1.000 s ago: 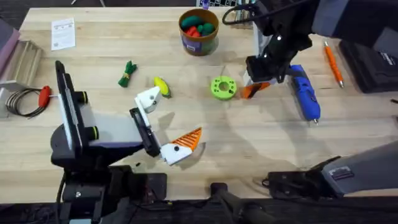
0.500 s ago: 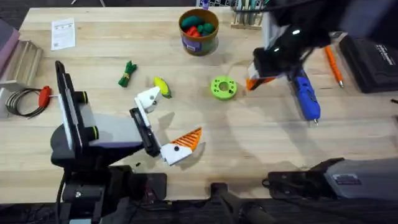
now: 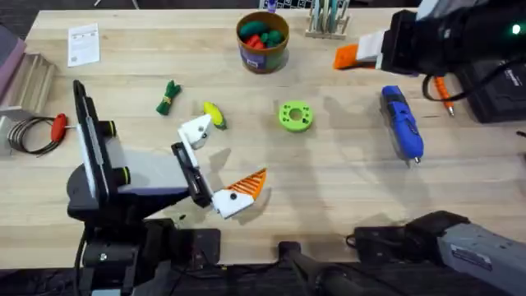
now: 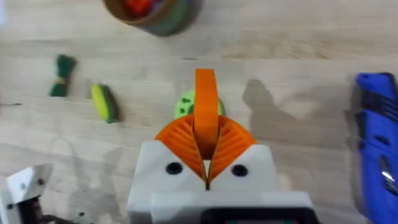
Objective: Pick up the gripper from the table and insert it into the empty holder that is missing its gripper. Then pick up a screw, insert it into the mounting hole, and use the screwdriver to tighten it. Finally, clean up the table by picking up the vegetable and placing it into the bucket.
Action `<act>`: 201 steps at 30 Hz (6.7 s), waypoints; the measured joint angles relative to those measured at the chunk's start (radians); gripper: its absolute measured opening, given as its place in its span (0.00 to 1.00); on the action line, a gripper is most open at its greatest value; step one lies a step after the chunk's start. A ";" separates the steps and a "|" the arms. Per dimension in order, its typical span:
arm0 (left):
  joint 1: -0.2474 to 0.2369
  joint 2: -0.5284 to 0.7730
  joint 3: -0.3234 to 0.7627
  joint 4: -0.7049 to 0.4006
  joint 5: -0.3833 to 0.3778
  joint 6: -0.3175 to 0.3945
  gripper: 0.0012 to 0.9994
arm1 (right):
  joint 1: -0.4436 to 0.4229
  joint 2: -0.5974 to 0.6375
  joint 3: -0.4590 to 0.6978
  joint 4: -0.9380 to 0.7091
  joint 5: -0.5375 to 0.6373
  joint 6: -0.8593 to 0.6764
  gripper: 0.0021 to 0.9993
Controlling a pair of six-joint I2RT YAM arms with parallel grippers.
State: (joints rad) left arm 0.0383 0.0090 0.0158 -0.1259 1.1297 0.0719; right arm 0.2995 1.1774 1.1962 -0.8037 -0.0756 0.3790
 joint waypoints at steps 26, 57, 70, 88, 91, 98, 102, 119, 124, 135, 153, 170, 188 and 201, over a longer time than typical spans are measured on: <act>0.000 0.000 0.000 0.000 0.000 0.000 0.99 | -0.059 0.233 -0.610 1.509 -1.081 0.626 0.01; 0.000 0.000 0.000 0.000 0.000 0.000 0.99 | 0.139 0.580 -0.513 1.604 -1.444 0.755 0.01; 0.000 0.000 0.000 0.000 0.000 0.000 0.99 | 0.165 0.612 -0.410 1.604 -1.447 0.751 0.01; 0.003 0.000 0.000 0.000 0.000 0.000 0.99 | 0.191 0.675 -0.366 1.611 -1.447 0.774 0.01; 0.003 0.000 0.000 0.000 0.000 0.002 0.99 | 0.191 0.675 -0.359 1.610 -1.447 0.774 0.01; 0.004 0.000 0.000 0.000 -0.001 0.004 0.99 | 0.196 0.675 -0.355 1.608 -1.439 0.774 0.01; 0.004 0.000 0.000 0.000 -0.001 0.004 0.99 | 0.210 0.675 -0.353 1.608 -1.427 0.765 0.01; 0.006 0.000 0.000 0.003 -0.024 0.003 0.99 | 0.229 0.681 -0.335 1.606 -1.350 0.746 0.01; 0.006 0.000 0.000 0.002 -0.023 0.002 0.99 | 0.238 0.713 -0.298 1.608 -1.348 0.764 0.01; 0.013 0.000 0.000 0.004 -0.035 0.003 0.99 | 0.260 0.734 -0.260 1.606 -1.335 0.781 0.01; 0.013 0.000 0.000 0.004 -0.035 0.003 0.99 | 0.271 0.734 -0.256 1.605 -1.327 0.782 0.01; 0.007 0.000 0.000 0.001 -0.003 0.003 0.99 | 0.261 0.661 -0.249 1.414 -1.274 0.699 0.90; 0.007 0.000 0.000 0.000 0.000 0.003 0.99 | 0.062 0.170 0.002 -0.013 -0.592 -0.033 0.91; 0.007 0.000 0.000 0.000 0.000 0.003 0.99 | 0.230 0.234 0.174 -0.289 0.029 -0.171 0.94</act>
State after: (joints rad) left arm 0.0452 0.0090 0.0158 -0.1261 1.1297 0.0750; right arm 0.5291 1.4116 1.3701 -1.0932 -0.0468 0.2084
